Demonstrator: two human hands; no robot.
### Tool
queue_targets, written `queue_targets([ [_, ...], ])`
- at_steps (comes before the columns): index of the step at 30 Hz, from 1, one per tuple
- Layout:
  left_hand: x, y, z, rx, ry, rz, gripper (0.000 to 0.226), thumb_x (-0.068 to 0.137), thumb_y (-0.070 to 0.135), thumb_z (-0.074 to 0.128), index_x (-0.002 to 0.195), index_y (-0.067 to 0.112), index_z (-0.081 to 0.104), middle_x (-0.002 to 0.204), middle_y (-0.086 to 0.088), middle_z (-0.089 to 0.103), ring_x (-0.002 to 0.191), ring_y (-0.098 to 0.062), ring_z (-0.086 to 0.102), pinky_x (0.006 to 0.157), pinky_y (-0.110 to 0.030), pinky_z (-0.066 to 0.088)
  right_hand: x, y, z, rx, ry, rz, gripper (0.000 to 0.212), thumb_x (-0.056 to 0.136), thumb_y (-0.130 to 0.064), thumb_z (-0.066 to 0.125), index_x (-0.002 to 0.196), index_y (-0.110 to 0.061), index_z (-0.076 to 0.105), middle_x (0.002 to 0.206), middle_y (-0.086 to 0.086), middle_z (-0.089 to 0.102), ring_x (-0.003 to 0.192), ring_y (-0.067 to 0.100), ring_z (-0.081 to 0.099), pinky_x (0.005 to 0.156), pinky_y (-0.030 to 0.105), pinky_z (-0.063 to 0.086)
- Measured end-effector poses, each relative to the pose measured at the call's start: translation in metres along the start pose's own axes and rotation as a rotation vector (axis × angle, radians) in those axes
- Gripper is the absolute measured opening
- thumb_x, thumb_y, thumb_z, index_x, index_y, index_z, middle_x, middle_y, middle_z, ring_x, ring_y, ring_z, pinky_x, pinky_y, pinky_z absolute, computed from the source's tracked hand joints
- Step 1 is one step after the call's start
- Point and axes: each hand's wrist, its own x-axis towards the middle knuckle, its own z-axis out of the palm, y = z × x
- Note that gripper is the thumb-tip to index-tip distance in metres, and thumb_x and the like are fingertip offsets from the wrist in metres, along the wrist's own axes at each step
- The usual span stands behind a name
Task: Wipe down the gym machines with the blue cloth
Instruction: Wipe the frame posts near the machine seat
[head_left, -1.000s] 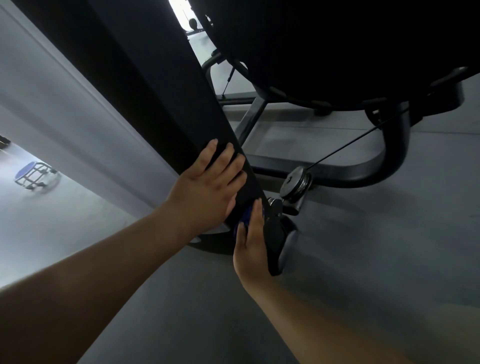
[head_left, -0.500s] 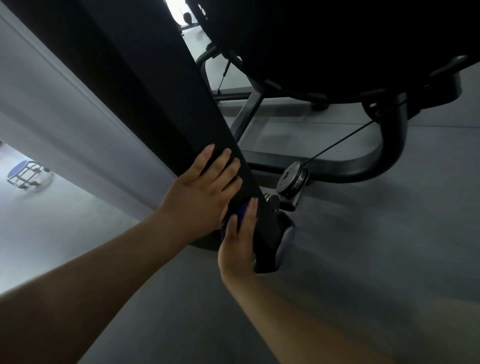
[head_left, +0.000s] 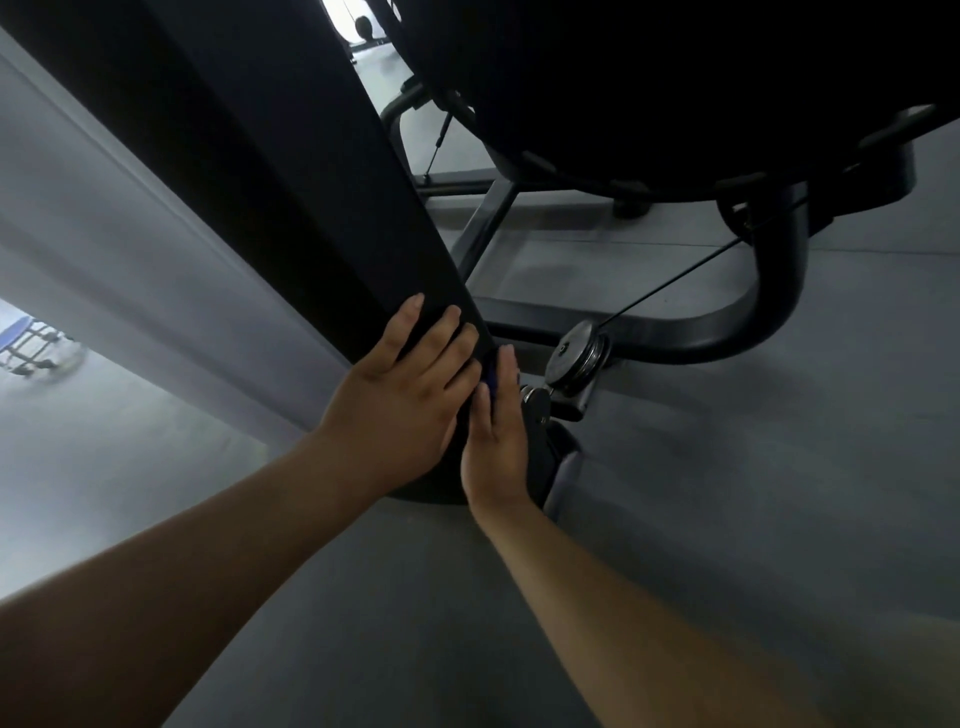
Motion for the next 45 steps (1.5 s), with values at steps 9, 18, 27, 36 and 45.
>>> queue_targets([
  [9,0.008,0.036,0.022,-0.014,-0.024,0.000,0.061,0.111,0.042,0.030,0.162,0.013,0.048,0.175,-0.017,0.033,0.166,-0.039,0.018,0.132,-0.065,-0.012,0.039,0.059,-0.011,0.006,0.146,0.216,0.049,0.114,-0.054,0.034,0.163,-0.045,0.037,0.162,-0.024,0.039,0.153,-0.002,0.033,0.125,0.027,0.028],
  [18,0.018,0.061,0.041,-0.045,-0.071,0.014,0.061,0.110,0.039,0.032,0.161,0.011,0.050,0.175,-0.016,0.035,0.166,-0.039,0.021,0.133,-0.065,-0.012,0.067,0.098,-0.051,-0.081,0.133,0.347,0.039,0.114,-0.041,0.038,0.148,-0.037,0.056,0.138,-0.013,0.067,0.129,0.007,0.061,0.111,0.035,0.043],
  [27,0.022,0.073,0.047,0.005,-0.138,0.014,0.066,0.111,0.043,0.023,0.169,0.014,0.035,0.181,-0.015,0.020,0.169,-0.037,0.009,0.128,-0.067,-0.021,0.070,0.111,-0.034,-0.106,0.279,0.335,0.020,0.114,-0.038,0.036,0.106,-0.038,0.054,0.104,-0.014,0.066,0.103,0.010,0.066,0.099,0.042,0.052],
  [36,0.022,0.077,0.043,0.023,-0.168,-0.011,0.067,0.111,0.044,0.019,0.172,0.016,0.027,0.182,-0.014,0.012,0.169,-0.036,0.002,0.127,-0.067,-0.023,0.053,0.115,-0.010,0.115,0.353,0.263,0.047,0.111,-0.043,0.045,0.157,-0.035,0.049,0.160,-0.010,0.054,0.149,0.007,0.047,0.127,0.042,0.038],
  [45,0.021,0.072,0.043,-0.019,-0.161,-0.003,0.067,0.111,0.045,0.025,0.169,0.014,0.036,0.181,-0.015,0.017,0.169,-0.036,0.007,0.132,-0.066,-0.013,0.065,0.149,-0.031,-0.125,0.270,0.200,0.041,0.114,-0.042,0.036,0.149,-0.036,0.056,0.151,-0.010,0.061,0.140,0.007,0.055,0.122,0.038,0.042],
])
